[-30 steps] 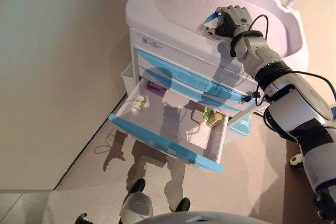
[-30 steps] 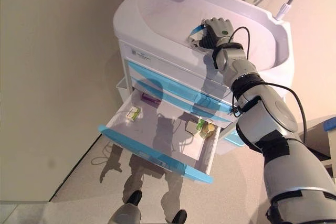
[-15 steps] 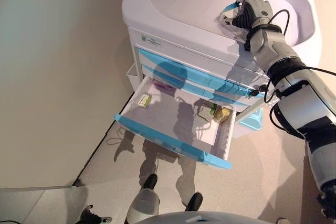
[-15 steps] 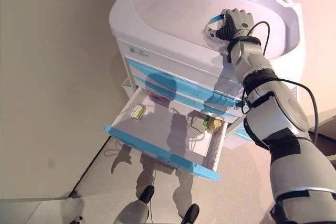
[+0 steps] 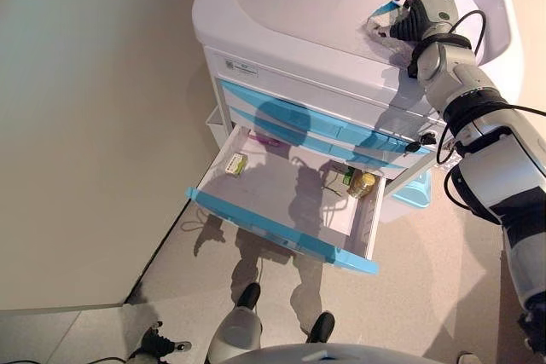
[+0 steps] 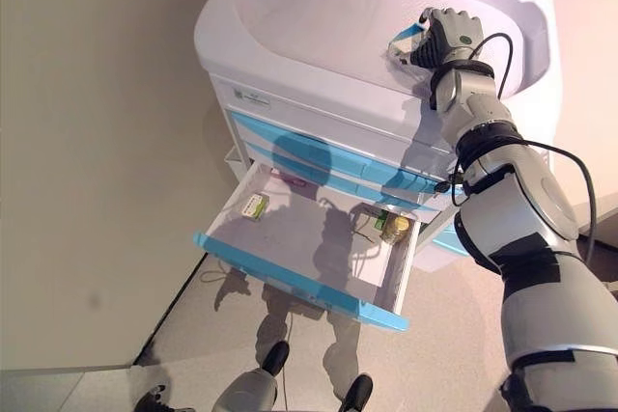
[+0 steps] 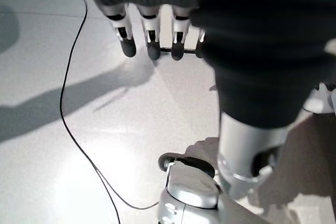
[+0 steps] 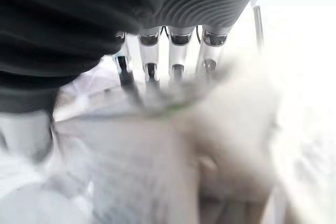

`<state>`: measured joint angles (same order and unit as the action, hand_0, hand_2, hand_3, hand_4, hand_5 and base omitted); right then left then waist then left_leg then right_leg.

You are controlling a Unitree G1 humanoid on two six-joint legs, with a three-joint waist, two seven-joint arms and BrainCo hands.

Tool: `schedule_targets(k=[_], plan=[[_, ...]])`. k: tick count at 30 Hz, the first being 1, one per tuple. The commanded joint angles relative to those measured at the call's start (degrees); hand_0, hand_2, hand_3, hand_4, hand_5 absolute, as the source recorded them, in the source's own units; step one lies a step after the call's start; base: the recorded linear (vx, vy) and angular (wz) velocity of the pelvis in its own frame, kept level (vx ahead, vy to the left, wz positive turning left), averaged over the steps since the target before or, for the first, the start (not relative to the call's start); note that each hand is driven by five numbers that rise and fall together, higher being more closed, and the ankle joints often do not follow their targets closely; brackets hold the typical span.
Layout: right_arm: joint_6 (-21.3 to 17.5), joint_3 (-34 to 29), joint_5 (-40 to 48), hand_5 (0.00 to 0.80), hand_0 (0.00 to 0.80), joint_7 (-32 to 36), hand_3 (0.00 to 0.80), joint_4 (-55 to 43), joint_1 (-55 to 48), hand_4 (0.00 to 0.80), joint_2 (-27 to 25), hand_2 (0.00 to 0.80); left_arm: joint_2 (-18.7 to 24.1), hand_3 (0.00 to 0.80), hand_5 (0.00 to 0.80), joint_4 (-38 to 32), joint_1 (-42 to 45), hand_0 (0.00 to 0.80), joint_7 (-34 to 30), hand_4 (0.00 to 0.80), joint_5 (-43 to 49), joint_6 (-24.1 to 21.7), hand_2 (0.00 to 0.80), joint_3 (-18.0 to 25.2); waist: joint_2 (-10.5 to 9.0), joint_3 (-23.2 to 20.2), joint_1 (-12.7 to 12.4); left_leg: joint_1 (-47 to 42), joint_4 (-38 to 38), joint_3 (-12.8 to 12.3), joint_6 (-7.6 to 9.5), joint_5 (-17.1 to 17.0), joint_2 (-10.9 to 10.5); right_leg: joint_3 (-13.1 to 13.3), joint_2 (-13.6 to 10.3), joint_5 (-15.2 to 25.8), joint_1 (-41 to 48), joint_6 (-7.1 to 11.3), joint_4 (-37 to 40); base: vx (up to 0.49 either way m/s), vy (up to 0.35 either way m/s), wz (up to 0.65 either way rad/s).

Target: Open the drawer and pick up the medicine

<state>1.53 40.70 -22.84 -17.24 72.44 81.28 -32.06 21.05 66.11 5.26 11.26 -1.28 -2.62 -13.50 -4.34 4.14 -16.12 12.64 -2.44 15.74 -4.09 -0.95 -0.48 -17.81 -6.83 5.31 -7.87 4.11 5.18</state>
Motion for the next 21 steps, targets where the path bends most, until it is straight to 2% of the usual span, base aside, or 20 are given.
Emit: schedule_targets(k=[1, 12, 21], plan=[[0.46, 2.06, 0.36, 0.000, 0.000, -1.45, 0.000, 3.81, 2.09, 0.000, 0.88, 0.000, 0.43, 0.000, 0.000, 2.58, -2.80, 0.000, 0.62, 0.000, -1.25, -0.06, 0.000, -1.32, -0.35, 1.14, 1.07, -0.16, 3.62, -1.04, 2.61, -2.83, -3.18, 0.82, -1.13, -0.66, 1.91, 4.76, -1.70, 0.000, 0.000, 0.00], [0.11, 1.37, 1.01, 0.000, 0.000, -1.04, 0.000, 3.05, 1.80, 0.000, 1.79, 0.000, 0.78, 0.000, 0.000, 3.37, -2.78, 0.000, 0.58, 0.000, -0.69, 0.09, 0.000, -0.80, -0.90, 0.67, 1.30, -0.79, 3.90, -0.87, 2.54, -2.74, -3.16, 0.51, -1.13, -0.82, 2.48, 4.59, -1.67, 0.000, 0.000, 0.00], [-1.07, -1.31, 5.11, 0.000, 0.000, -1.21, 0.000, -1.61, -0.40, 0.000, 1.81, 0.000, 0.83, 0.000, 0.000, 4.77, -2.23, 0.000, 0.68, 0.000, -0.44, 0.60, 0.000, 0.85, -1.05, -0.05, 2.35, -1.98, 4.20, -1.64, 2.61, -2.41, -2.79, 1.15, -1.03, -0.95, 3.00, 4.45, -1.84, -0.001, 0.002, -0.01]])
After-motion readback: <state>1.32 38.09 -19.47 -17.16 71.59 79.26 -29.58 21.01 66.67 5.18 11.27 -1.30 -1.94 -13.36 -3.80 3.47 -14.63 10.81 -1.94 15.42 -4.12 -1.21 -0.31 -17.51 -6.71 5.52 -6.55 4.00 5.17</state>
